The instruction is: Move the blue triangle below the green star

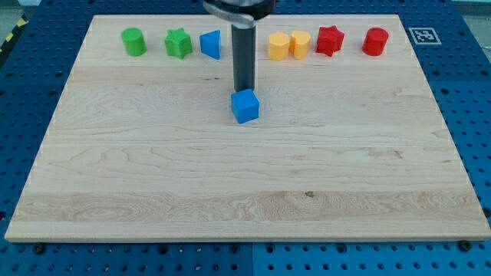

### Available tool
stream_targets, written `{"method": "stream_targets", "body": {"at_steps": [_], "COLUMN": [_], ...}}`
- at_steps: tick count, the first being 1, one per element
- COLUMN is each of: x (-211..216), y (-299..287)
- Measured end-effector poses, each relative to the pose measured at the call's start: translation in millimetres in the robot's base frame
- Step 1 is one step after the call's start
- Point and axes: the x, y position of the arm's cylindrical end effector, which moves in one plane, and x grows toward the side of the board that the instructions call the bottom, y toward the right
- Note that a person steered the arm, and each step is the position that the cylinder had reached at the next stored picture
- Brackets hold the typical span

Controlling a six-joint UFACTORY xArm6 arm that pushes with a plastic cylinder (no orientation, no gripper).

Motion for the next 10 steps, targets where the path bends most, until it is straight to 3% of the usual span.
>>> {"method": "stream_targets", "body": {"at_steps": [3,4,6,9,10], "x": [-109,-122,-122,-112,-82], "y": [-4,-17,-84,-56,-72]}}
